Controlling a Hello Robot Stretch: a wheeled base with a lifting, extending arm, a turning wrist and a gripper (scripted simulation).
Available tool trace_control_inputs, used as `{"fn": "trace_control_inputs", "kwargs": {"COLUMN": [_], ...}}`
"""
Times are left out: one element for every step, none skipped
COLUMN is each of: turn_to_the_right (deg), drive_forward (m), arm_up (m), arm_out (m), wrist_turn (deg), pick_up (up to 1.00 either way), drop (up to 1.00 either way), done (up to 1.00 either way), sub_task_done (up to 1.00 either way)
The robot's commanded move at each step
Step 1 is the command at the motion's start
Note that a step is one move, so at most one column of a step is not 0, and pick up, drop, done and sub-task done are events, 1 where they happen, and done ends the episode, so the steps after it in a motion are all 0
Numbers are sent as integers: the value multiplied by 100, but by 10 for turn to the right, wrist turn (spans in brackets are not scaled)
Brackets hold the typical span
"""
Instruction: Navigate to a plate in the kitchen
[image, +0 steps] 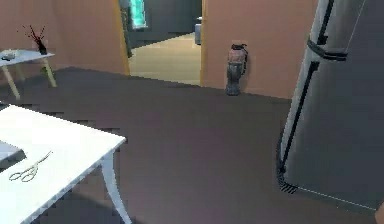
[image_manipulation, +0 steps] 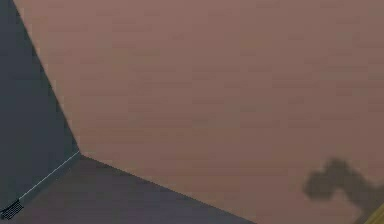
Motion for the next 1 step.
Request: {"fn": "trace_control_inputs", "kwargs": {"turn_to_the_right": [60], "drive_forward": [0], "arm_up": [0], "arm_out": [0], "wrist_turn": [0], "pick_up": [0], "drop": [0], "done": [0], "sub_task_done": [0]}}
